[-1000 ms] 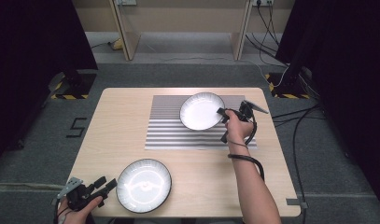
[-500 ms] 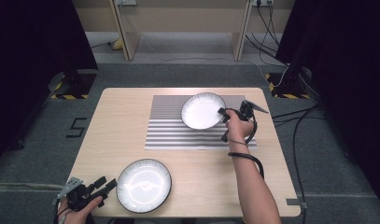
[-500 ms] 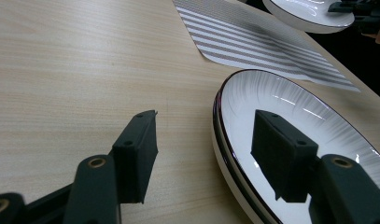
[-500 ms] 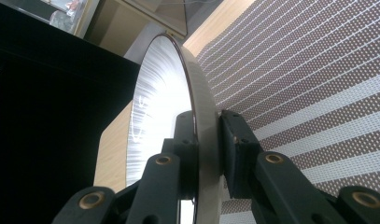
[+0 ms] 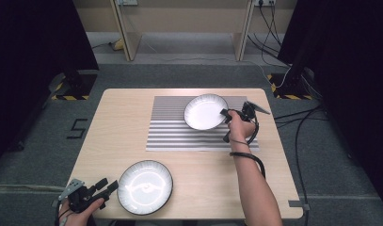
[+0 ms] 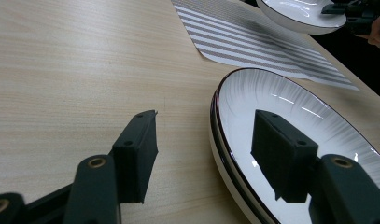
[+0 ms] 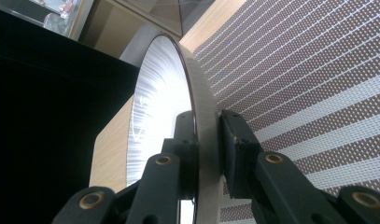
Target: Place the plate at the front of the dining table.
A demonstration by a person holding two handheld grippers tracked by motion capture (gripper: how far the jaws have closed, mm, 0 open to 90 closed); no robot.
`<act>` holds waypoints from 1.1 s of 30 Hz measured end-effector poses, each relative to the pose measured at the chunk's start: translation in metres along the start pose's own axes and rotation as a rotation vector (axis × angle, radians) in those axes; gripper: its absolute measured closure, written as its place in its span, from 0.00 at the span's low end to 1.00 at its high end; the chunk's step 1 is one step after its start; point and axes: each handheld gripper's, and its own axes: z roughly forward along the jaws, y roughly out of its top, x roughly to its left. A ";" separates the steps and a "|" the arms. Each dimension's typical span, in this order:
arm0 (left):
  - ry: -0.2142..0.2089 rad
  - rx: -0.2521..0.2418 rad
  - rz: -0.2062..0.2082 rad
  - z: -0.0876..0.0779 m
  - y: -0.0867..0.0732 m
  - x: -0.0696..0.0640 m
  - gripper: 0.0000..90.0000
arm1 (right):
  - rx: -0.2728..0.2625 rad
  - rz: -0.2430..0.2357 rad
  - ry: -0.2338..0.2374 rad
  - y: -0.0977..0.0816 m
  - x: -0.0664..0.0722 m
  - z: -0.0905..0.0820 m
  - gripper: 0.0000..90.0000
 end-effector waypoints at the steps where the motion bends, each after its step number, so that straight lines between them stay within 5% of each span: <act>1: 0.000 0.000 0.000 0.000 0.000 0.000 0.45 | 0.000 0.000 0.000 0.000 0.000 0.000 0.86; 33: -0.004 -0.002 -0.003 0.000 0.000 0.001 0.45 | 0.019 0.021 -0.025 -0.005 -0.006 0.019 0.86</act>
